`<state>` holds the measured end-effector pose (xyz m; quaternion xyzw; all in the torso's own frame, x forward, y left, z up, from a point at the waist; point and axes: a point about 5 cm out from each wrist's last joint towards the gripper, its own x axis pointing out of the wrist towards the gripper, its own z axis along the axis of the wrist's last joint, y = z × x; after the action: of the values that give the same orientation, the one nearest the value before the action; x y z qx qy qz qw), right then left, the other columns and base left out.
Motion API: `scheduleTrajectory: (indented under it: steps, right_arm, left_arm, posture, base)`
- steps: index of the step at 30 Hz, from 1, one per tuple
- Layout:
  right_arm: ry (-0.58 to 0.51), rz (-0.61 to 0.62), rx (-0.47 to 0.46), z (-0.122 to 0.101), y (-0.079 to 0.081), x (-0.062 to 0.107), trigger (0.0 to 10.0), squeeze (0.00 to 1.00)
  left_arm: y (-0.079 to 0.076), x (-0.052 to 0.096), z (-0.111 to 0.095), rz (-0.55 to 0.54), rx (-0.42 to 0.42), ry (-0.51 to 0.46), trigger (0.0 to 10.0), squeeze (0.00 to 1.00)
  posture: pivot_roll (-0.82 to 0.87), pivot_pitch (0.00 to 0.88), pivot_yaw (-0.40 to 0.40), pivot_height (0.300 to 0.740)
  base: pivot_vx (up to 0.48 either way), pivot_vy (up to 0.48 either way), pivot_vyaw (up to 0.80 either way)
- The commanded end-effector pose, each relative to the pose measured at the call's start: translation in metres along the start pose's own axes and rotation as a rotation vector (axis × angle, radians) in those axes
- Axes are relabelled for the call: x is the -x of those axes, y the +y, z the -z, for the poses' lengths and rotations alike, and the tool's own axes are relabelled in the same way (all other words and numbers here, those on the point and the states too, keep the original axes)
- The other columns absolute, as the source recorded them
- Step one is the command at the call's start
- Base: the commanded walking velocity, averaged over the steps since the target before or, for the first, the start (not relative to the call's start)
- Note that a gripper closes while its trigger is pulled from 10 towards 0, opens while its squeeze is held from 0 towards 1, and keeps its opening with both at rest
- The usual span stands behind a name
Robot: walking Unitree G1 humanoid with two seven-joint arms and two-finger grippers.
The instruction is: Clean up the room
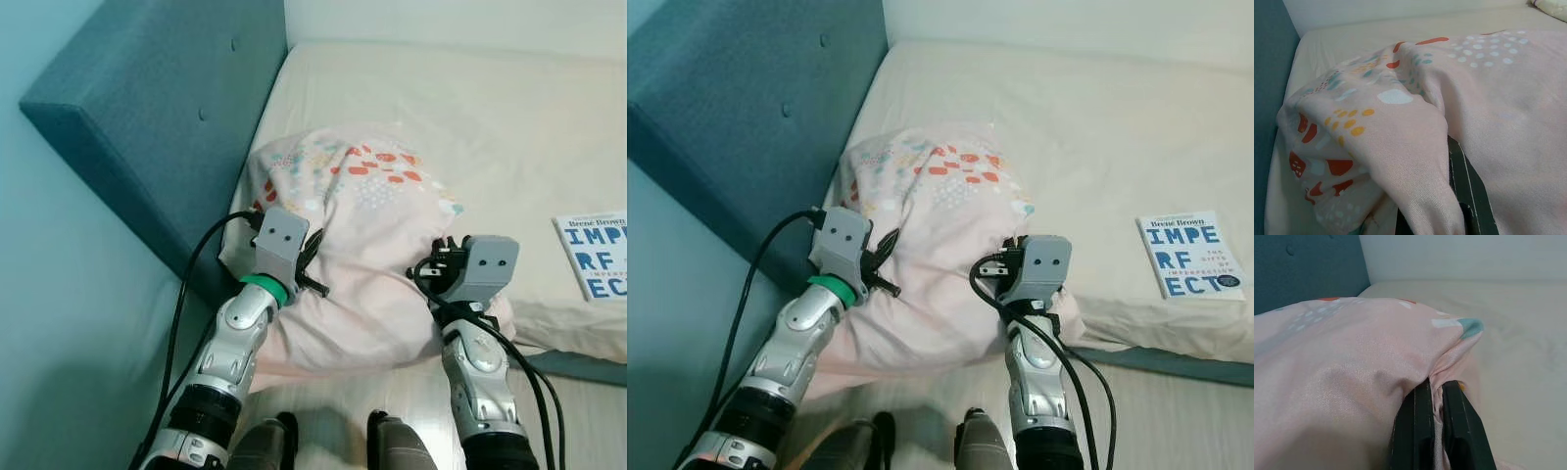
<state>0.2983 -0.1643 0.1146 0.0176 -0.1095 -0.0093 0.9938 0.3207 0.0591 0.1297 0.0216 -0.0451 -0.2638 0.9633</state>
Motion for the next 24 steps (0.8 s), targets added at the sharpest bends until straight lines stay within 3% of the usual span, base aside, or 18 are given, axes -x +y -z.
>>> scheduleTrajectory:
  steps: [1, 24]
  right_arm:
    - [-0.013, -0.048, 0.002, 0.0, 0.0102, 0.0002, 10.0, 0.0]
    - [-0.004, -0.047, -0.002, 0.0021, 0.0086, 0.0019, 10.0, 0.0]
  left_arm:
    - [-0.0046, -0.0001, -0.0019, 0.03, 0.001, -0.029, 10.0, 0.0]
    - [-0.0046, 0.0012, -0.0012, 0.042, 0.015, -0.037, 10.0, 0.0]
  posture:
    - [-0.01, 0.135, 0.104, 0.74]
    - [-0.01, 0.137, 0.1, 0.74]
  base:
    - [0.337, 0.0, 0.0]
    - [0.356, 0.0, 0.0]
